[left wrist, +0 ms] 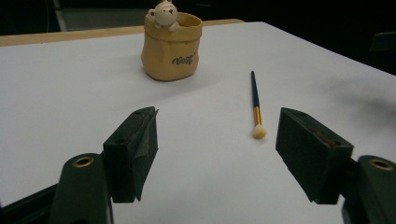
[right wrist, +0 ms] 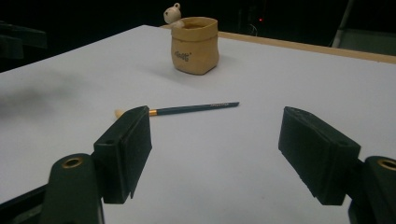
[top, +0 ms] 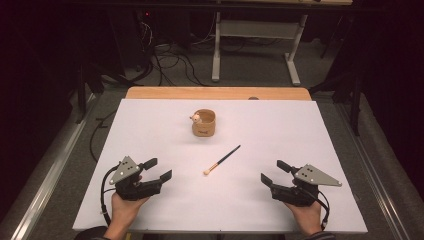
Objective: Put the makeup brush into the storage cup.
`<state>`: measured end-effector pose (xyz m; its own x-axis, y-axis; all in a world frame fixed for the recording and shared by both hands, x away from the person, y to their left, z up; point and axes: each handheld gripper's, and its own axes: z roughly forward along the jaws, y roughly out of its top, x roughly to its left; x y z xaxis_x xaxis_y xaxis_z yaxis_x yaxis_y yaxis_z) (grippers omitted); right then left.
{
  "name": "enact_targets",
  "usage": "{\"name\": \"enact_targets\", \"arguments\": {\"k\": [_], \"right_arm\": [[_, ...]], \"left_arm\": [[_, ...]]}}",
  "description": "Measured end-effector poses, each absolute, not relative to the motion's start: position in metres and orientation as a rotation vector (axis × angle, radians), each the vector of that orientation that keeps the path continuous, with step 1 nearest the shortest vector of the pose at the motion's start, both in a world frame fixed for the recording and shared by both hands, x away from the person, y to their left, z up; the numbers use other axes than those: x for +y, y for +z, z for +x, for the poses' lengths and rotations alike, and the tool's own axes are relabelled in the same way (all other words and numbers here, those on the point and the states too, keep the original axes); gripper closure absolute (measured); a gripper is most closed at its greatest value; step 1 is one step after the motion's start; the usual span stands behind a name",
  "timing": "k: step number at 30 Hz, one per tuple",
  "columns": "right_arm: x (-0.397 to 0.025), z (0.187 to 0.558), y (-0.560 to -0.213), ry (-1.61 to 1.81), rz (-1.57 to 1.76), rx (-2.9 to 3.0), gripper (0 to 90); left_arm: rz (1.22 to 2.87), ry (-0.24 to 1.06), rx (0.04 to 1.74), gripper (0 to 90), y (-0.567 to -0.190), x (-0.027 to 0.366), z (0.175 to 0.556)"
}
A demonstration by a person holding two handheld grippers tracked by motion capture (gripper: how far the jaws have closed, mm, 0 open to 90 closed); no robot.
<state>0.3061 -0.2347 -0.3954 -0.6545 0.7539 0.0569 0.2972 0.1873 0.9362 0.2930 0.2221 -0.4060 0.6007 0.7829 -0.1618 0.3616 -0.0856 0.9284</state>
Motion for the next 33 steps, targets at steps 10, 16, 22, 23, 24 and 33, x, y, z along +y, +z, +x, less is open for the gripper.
{"name": "enact_targets", "arguments": {"k": [10, 16, 22, 23, 24, 33], "right_arm": [[-0.220, 0.313, -0.390, 1.503, 0.959, 2.068, 27.3], [-0.211, 0.319, -0.389, 1.507, 0.952, 2.078, 27.3], [-0.204, 0.322, -0.387, 1.526, 0.950, 2.068, 27.7], [-0.202, 0.323, -0.387, 1.524, 0.947, 2.069, 27.7], [-0.201, 0.324, -0.387, 1.529, 0.949, 2.069, 27.7], [-0.185, 0.332, -0.387, 1.528, 0.911, 2.103, 28.3]], "left_arm": [[1.696, 0.470, 0.954, 30.5, -0.406, 0.223, 0.293], [1.696, 0.469, 0.951, 30.6, -0.406, 0.223, 0.293], [1.695, 0.470, 0.953, 30.7, -0.406, 0.223, 0.293], [1.695, 0.470, 0.953, 30.7, -0.406, 0.223, 0.293], [1.698, 0.470, 0.954, 30.7, -0.406, 0.223, 0.293], [1.694, 0.476, 0.948, 31.4, -0.406, 0.223, 0.292]]}}
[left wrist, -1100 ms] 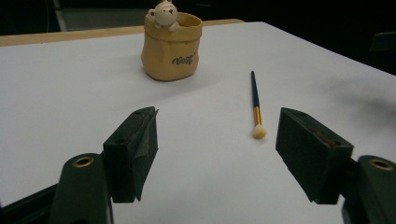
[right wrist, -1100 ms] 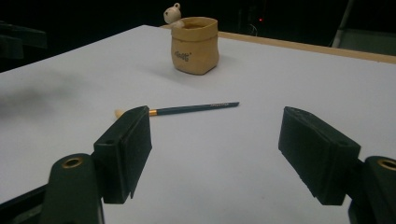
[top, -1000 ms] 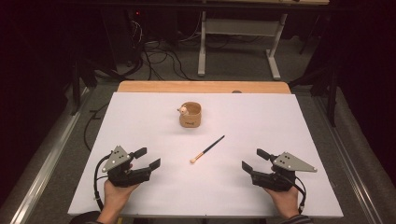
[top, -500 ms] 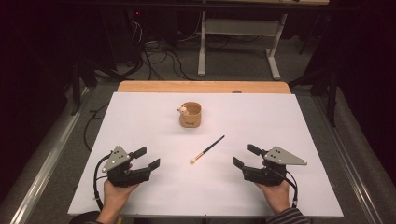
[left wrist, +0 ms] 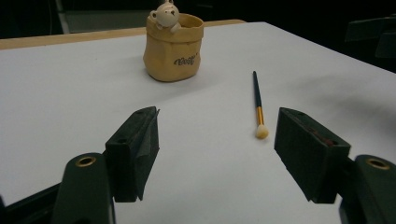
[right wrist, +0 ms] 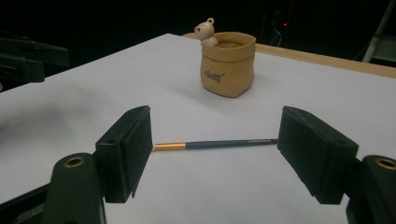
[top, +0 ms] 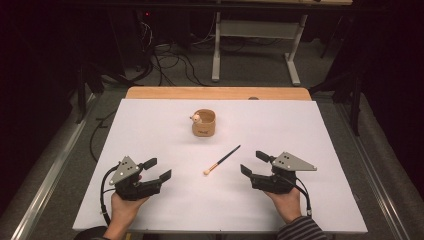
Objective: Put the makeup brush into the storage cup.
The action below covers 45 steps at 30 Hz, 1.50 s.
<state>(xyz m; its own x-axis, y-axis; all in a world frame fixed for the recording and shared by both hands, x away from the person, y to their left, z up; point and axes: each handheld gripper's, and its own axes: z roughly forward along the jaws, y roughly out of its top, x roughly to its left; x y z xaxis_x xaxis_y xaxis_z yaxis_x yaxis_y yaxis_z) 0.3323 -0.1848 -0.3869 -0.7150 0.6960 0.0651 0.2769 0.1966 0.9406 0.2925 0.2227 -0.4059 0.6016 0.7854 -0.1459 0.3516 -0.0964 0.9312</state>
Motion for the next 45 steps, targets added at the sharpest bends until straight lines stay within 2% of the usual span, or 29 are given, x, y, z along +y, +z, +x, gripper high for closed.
{"name": "enact_targets", "arguments": {"k": [32, 45], "right_arm": [[-0.124, 0.369, -0.369, 1.482, 0.855, 2.191, 28.0], [-0.116, 0.397, -0.368, 1.488, 0.994, 2.158, 26.2]], "left_arm": [[1.705, 0.466, 0.939, 31.0, -0.406, 0.220, 0.293], [1.703, 0.467, 0.929, 31.1, -0.405, 0.220, 0.293]]}}
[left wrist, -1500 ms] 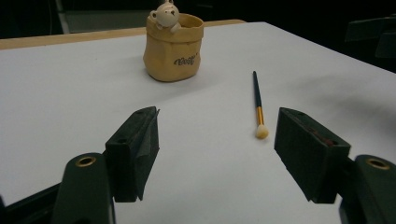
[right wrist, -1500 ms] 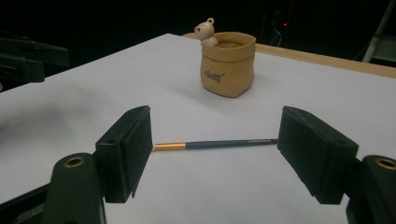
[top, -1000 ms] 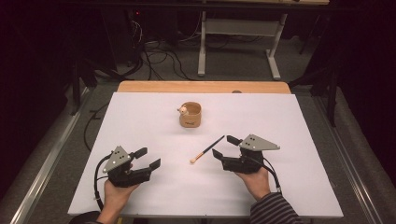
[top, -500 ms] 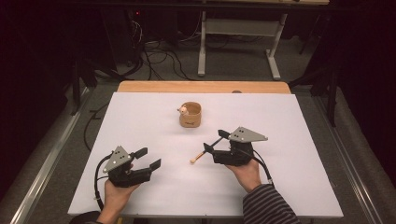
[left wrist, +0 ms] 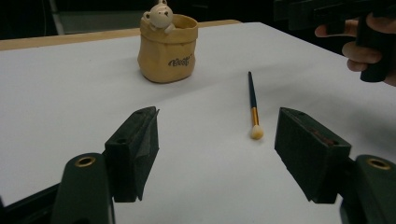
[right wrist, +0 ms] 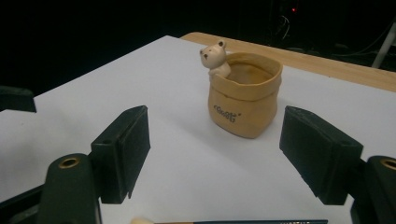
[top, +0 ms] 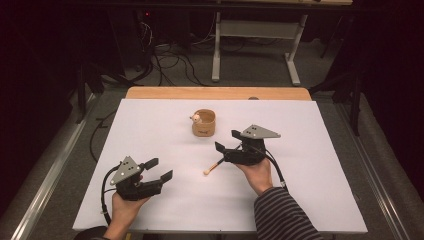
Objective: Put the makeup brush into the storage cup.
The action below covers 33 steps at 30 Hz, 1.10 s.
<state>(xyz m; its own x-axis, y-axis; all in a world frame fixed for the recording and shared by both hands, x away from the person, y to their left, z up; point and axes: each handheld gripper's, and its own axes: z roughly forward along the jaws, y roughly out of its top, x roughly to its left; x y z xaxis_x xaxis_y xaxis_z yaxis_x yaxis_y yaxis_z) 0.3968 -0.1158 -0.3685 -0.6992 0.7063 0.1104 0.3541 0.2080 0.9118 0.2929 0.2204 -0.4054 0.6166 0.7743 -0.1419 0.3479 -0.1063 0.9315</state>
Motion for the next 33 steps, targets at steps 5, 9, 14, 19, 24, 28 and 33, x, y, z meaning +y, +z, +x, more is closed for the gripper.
{"name": "enact_targets", "arguments": {"k": [5, 9, 14, 19, 24, 28, 33], "right_arm": [[-0.119, 0.405, -0.369, 1.511, 1.028, 2.124, 27.8], [-0.120, 0.408, -0.367, 1.513, 1.014, 2.111, 30.6], [-0.119, 0.410, -0.359, 1.454, 1.009, 2.163, 33.1], [-0.112, 0.414, -0.353, 1.316, 0.962, 2.246, 29.6], [-0.109, 0.417, -0.352, 1.230, 0.932, 2.310, 30.2], [-0.109, 0.419, -0.352, 1.174, 0.917, 2.349, 30.6], [-0.107, 0.422, -0.352, 1.109, 0.883, 2.395, 32.4]], "left_arm": [[1.700, 0.474, 0.926, 31.2, -0.405, 0.221, 0.293], [1.696, 0.480, 0.928, 31.3, -0.405, 0.220, 0.292], [1.701, 0.473, 0.932, 31.0, -0.405, 0.220, 0.293], [1.703, 0.464, 0.936, 30.9, -0.405, 0.220, 0.293], [1.711, 0.445, 0.945, 30.9, -0.405, 0.220, 0.294], [1.722, 0.436, 0.952, 30.5, -0.404, 0.220, 0.294], [1.727, 0.443, 0.951, 30.3, -0.404, 0.220, 0.294]]}}
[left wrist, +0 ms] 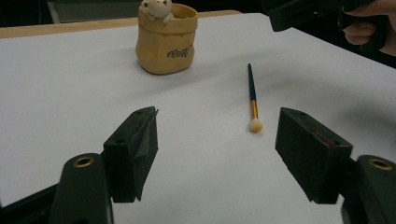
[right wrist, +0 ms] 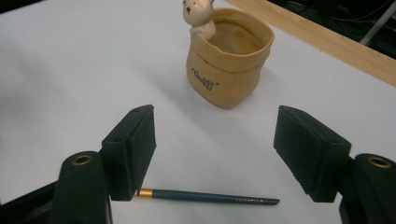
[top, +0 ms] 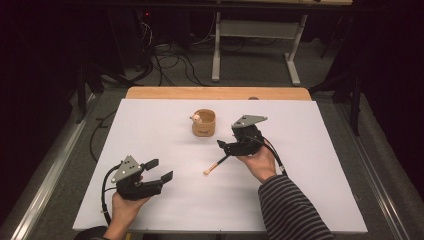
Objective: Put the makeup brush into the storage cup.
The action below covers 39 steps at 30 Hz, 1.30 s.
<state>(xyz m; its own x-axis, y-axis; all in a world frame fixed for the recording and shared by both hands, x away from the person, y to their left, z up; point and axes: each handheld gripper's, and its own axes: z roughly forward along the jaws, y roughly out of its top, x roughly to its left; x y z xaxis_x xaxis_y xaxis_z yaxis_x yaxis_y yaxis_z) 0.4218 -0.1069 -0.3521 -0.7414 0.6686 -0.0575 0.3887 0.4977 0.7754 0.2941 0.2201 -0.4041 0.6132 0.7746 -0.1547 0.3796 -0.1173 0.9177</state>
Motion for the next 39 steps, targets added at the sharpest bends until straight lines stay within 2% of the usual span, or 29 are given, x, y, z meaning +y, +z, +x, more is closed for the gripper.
{"name": "enact_targets", "arguments": {"k": [22, 39], "right_arm": [[-0.096, 0.437, -0.335, 0.786, 0.640, 2.597, 37.3], [-0.089, 0.447, -0.341, 0.647, 0.576, 2.753, 39.7]], "left_arm": [[1.737, 0.456, 0.926, 28.8, -0.405, 0.218, 0.294], [1.739, 0.458, 0.927, 29.0, -0.405, 0.218, 0.294]]}}
